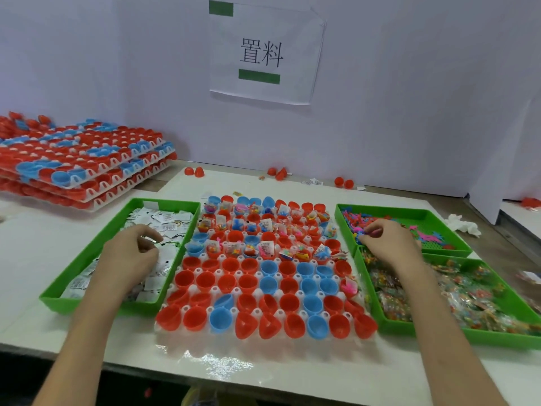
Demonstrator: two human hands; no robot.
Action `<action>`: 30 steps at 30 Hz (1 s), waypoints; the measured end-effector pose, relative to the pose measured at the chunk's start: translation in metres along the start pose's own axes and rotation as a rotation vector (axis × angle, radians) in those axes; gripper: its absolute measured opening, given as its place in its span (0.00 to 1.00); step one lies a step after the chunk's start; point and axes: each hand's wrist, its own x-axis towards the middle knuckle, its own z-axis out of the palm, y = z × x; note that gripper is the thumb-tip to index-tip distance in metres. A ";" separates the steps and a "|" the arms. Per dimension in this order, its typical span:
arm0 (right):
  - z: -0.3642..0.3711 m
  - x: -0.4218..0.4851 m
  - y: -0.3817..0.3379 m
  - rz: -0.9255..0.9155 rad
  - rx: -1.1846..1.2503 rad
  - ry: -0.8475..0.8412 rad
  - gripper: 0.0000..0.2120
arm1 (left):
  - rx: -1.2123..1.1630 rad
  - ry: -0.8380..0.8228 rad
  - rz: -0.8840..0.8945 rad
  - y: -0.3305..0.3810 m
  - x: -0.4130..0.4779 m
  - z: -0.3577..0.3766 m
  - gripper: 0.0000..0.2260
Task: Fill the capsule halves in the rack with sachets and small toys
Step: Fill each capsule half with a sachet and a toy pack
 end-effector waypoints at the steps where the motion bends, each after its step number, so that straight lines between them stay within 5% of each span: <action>1: 0.001 0.005 0.000 0.023 -0.025 -0.013 0.05 | -0.006 0.004 0.003 0.000 0.000 0.001 0.12; 14: -0.002 0.003 0.006 -0.005 0.374 0.182 0.07 | -0.208 0.151 0.133 0.001 -0.008 -0.005 0.07; 23: -0.004 0.003 0.008 -0.044 0.559 0.331 0.05 | -0.239 0.091 0.142 -0.006 -0.003 -0.004 0.08; 30: -0.014 0.005 0.009 -0.065 0.674 0.467 0.06 | -0.514 0.370 0.183 -0.005 -0.009 -0.013 0.09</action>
